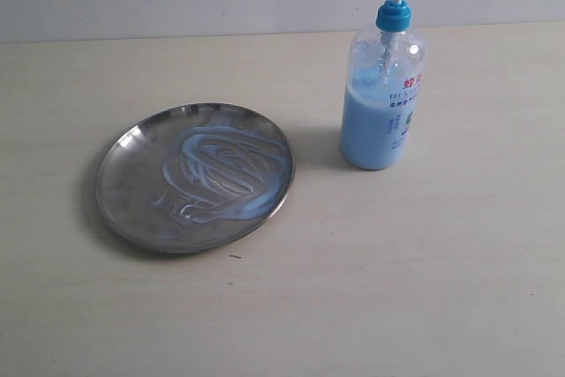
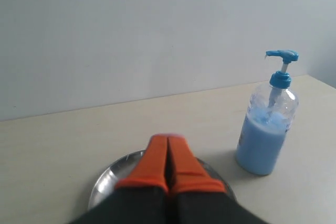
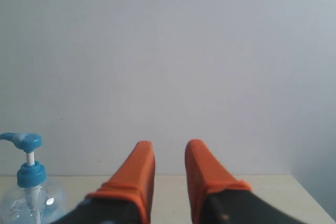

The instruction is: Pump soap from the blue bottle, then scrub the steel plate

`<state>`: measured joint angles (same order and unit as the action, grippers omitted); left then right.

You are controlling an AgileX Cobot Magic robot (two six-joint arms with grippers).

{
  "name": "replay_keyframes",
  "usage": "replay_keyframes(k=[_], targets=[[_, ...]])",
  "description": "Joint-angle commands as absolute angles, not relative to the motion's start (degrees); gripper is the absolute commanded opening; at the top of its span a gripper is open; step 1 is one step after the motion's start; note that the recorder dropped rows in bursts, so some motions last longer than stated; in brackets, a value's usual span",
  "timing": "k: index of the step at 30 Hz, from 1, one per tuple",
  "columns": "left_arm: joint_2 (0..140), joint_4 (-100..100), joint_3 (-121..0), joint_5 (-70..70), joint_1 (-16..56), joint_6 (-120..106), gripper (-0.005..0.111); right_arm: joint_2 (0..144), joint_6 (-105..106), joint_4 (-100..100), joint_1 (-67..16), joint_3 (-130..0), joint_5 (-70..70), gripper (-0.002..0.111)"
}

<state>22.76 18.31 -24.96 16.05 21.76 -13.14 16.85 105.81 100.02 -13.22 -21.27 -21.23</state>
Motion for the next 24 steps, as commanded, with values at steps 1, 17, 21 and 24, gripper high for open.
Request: replay_keyframes(k=[1, 17, 21, 24], targets=[[22.63, 17.41, -24.84, 15.19, 21.67, -13.09, 0.000, 16.64, 106.16, 99.95, -12.91, -21.01, -20.82, 0.024], [15.37, 14.01, -23.54, 16.75, 8.04, -13.20, 0.000, 16.64, 106.27, 99.95, -12.91, -21.01, -21.11, 0.024], [6.11, 10.84, -14.74, 19.81, 2.85, -13.30, 0.000, 16.64, 106.14, 99.95, -12.91, -21.01, -21.12, 0.024], [2.63, 10.84, -7.72, 11.61, 2.85, -13.30, 0.000, 16.64, 106.29, 99.95, -12.91, -21.01, -21.12, 0.024]])
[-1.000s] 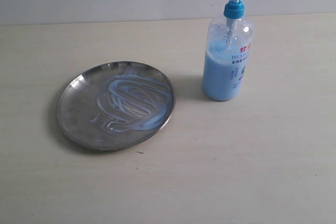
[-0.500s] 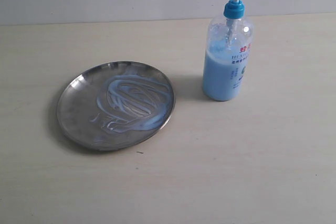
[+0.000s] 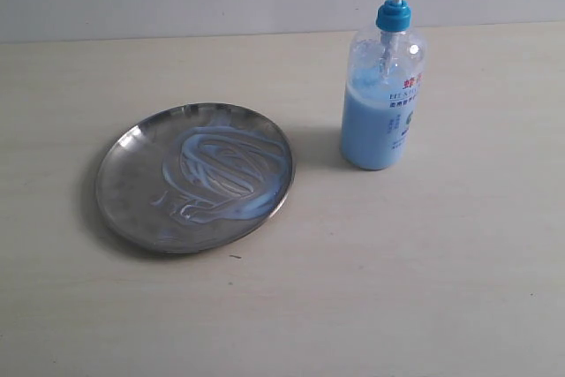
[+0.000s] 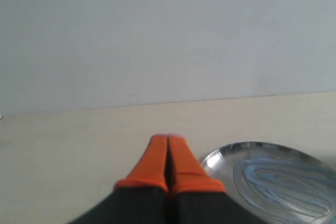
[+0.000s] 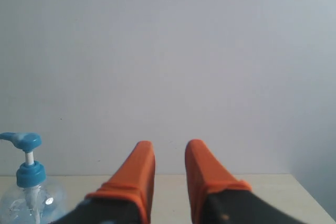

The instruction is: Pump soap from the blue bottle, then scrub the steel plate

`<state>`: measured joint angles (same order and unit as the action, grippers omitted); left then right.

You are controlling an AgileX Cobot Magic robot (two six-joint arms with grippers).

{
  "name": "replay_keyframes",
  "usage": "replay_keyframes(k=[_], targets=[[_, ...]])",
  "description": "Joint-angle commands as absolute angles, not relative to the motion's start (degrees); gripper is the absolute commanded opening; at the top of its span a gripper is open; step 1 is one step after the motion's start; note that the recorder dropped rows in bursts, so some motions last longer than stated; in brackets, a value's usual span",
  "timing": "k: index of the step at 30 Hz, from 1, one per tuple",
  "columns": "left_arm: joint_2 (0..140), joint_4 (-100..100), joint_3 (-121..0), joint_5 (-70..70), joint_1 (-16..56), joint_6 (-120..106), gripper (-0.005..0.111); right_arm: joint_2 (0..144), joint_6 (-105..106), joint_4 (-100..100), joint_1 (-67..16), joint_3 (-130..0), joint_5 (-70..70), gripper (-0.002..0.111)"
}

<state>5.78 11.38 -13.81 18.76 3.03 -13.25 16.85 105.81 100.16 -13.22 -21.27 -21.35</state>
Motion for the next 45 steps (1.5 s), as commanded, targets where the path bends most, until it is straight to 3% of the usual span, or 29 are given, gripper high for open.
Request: replay_keyframes(k=[1, 7, 22, 45], targets=[[1.86, 10.84, -5.07, 7.43, 2.98, -13.30, 0.000, 16.64, 106.29, 99.95, -12.91, -21.01, -21.12, 0.024], [0.00, 11.09, 0.00, 4.02, 3.63, -13.03, 0.000, 16.64, 106.29, 99.95, -12.91, -21.01, -21.12, 0.024], [0.00, 9.01, 0.00, 19.23, 4.66, -13.06, 0.000, 16.64, 106.16, 99.95, -12.91, -21.01, -21.12, 0.024], [0.00, 9.37, 0.00, 20.95, 4.66, -13.06, 0.000, 16.64, 106.19, 99.95, -12.91, -21.01, -21.12, 0.024]])
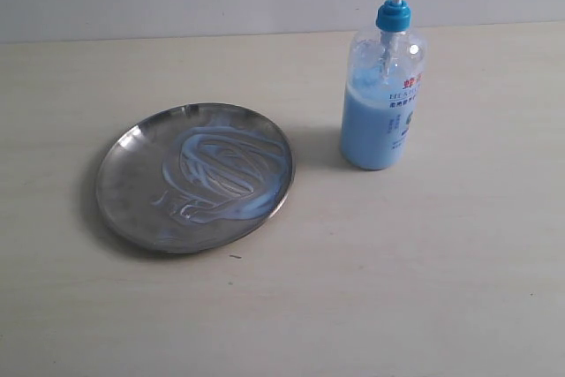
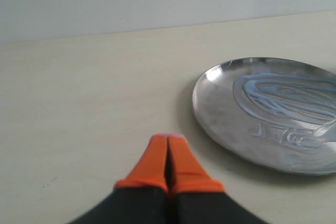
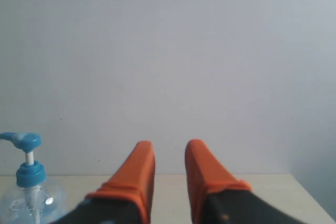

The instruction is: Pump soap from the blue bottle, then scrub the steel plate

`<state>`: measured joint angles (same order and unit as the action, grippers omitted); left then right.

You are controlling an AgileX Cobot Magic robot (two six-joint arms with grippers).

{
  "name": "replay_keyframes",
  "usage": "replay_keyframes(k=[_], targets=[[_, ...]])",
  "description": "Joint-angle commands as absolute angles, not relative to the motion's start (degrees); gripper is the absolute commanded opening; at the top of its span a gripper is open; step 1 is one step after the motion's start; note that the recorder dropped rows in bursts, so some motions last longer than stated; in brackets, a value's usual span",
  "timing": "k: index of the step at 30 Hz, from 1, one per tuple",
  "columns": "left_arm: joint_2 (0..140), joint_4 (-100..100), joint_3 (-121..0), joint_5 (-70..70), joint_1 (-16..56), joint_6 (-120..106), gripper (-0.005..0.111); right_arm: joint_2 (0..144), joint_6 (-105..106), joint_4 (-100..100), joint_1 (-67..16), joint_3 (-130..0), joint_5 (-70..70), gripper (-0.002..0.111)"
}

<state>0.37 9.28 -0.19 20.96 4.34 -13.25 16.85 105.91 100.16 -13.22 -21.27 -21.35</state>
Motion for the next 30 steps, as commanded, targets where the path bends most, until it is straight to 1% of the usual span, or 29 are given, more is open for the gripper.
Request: replay_keyframes(k=[1, 30], targets=[[0.00, 9.37, 0.00, 20.95, 4.66, -13.06, 0.000, 16.64, 106.19, 99.95, -12.91, -21.01, -21.12, 0.024], [0.00, 9.37, 0.00, 20.95, 4.66, -13.06, 0.000, 16.64, 106.28, 99.95, -12.91, -21.01, -22.30, 0.024]])
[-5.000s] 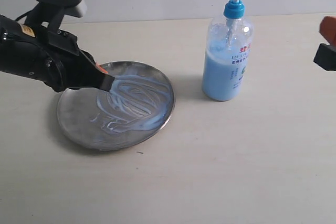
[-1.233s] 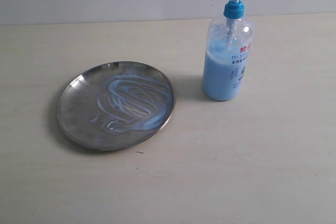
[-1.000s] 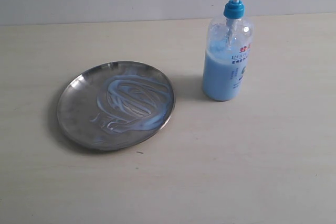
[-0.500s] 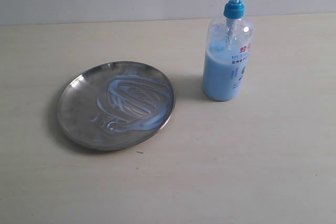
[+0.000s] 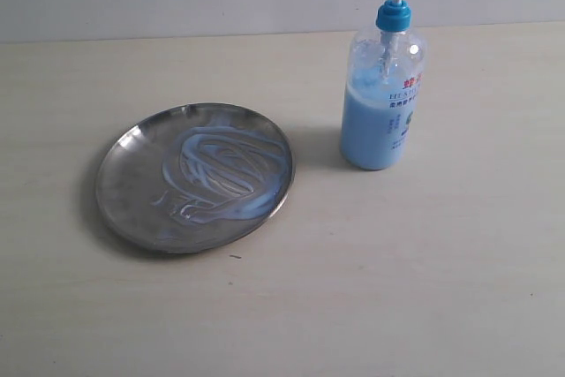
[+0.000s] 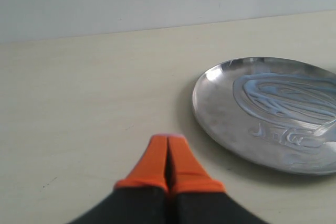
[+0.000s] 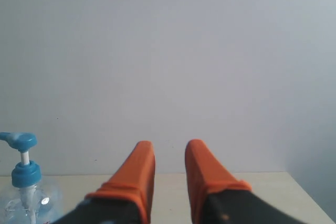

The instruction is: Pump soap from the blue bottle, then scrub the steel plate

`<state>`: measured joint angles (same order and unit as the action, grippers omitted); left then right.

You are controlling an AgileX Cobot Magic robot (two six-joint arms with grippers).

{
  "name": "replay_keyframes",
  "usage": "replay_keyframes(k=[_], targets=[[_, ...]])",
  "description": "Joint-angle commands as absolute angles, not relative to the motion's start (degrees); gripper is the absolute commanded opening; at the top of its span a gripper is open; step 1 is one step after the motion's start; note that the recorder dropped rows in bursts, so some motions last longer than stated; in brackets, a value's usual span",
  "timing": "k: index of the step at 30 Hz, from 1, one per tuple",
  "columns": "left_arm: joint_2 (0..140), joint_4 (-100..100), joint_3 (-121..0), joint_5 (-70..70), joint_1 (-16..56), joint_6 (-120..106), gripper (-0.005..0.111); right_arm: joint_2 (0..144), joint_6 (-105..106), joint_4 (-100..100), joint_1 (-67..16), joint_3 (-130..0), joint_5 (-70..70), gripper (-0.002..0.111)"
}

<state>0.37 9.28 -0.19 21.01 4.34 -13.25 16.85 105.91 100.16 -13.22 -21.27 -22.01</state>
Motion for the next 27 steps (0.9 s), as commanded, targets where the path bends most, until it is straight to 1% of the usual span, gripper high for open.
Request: replay_keyframes(k=[1, 13, 19, 26, 27], targets=[[0.00, 9.37, 0.00, 20.95, 4.66, -13.06, 0.000, 16.64, 106.39, 99.95, -12.91, -21.01, -22.53, 0.024], [0.00, 9.37, 0.00, 20.95, 4.66, -13.06, 0.000, 14.44, 101.95, 99.95, -11.97, -21.01, -22.13, 0.024], [0.00, 9.37, 0.00, 20.95, 4.66, -13.06, 0.000, 10.76, 96.26, 99.95, -5.20, -21.01, -19.09, 0.024], [0.00, 9.37, 0.00, 20.95, 4.66, -13.06, 0.000, 9.48, 96.00, 99.95, 3.74, -20.13, -12.24, 0.024], [0.00, 9.37, 0.00, 20.95, 4.66, -13.06, 0.000, 9.48, 96.18, 99.95, 3.80, -19.52, -11.48, 0.024]])
